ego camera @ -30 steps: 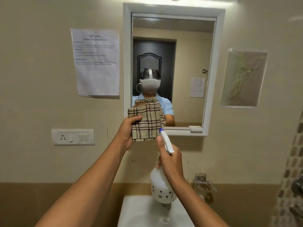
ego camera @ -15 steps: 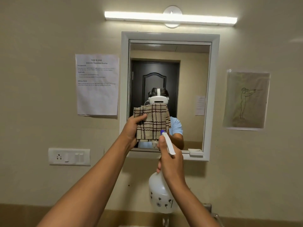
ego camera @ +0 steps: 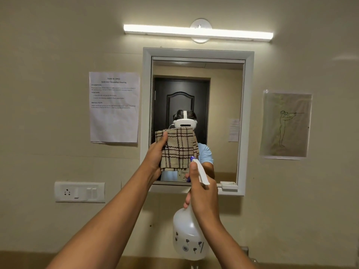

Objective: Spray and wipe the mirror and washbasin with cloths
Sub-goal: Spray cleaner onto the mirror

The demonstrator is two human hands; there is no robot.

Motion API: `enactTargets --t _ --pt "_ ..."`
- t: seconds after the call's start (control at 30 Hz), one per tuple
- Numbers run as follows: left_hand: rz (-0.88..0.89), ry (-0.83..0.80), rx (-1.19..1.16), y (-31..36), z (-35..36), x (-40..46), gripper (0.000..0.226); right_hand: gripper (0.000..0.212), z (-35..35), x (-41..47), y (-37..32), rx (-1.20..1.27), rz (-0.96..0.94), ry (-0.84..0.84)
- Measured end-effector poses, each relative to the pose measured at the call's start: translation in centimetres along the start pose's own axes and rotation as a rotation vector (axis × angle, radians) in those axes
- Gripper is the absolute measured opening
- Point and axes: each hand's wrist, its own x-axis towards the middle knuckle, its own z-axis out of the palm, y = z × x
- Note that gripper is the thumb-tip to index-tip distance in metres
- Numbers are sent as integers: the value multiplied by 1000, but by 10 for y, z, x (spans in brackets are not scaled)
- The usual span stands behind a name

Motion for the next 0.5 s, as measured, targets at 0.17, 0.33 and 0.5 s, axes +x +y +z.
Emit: enactTargets --t 0.17,0.33,0.5 --pt "-30 -30 -14 4 2 -7 54 68 9 -4 -5 -52 -28 -5" --pt "-40 -44 -14 10 0 -12 51 73 17 -9 -10 -70 -31 -33" --pt "-40 -38 -13 14 -3 -15 49 63 27 -17 -6 -94 -46 -59"
